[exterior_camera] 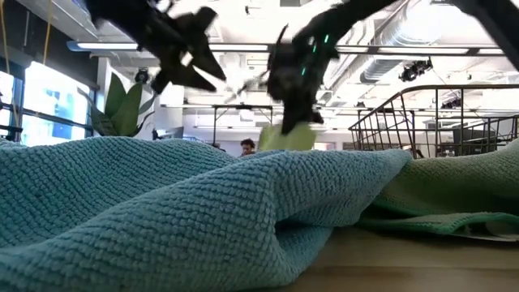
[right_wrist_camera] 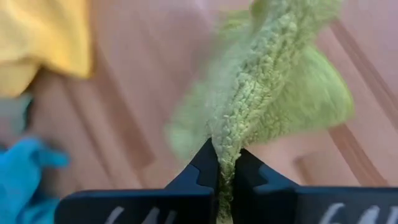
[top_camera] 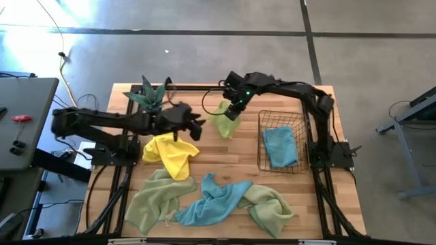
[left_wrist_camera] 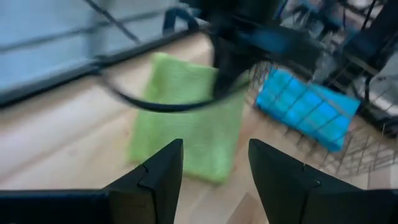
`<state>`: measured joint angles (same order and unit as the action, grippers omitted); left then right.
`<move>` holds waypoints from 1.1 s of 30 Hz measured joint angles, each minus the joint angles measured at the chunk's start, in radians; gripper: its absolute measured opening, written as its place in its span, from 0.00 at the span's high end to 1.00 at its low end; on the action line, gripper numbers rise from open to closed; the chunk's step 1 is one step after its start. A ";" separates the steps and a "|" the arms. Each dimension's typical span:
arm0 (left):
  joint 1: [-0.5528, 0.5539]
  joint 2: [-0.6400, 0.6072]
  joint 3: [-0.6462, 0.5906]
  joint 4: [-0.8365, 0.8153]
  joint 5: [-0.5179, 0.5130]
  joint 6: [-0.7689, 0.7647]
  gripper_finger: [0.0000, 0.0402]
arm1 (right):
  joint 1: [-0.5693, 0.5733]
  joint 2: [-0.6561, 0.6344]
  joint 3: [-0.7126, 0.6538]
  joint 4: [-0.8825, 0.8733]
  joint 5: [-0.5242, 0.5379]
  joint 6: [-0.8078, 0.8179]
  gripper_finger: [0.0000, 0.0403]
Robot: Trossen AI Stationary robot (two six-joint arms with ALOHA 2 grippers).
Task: Fold microfiber towels
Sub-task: Stack the folded light green microfiber cloth into the wire basket
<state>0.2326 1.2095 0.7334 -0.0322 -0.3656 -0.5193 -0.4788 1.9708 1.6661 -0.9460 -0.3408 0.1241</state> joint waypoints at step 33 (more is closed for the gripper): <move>0.037 -0.171 0.000 -0.017 0.018 -0.061 0.57 | 0.341 -0.589 -0.001 -0.623 0.252 -0.041 1.00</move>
<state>0.2699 1.0382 0.7338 -0.0492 -0.3472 -0.5807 -0.1375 1.3814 1.6650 -1.5690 -0.0883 0.0835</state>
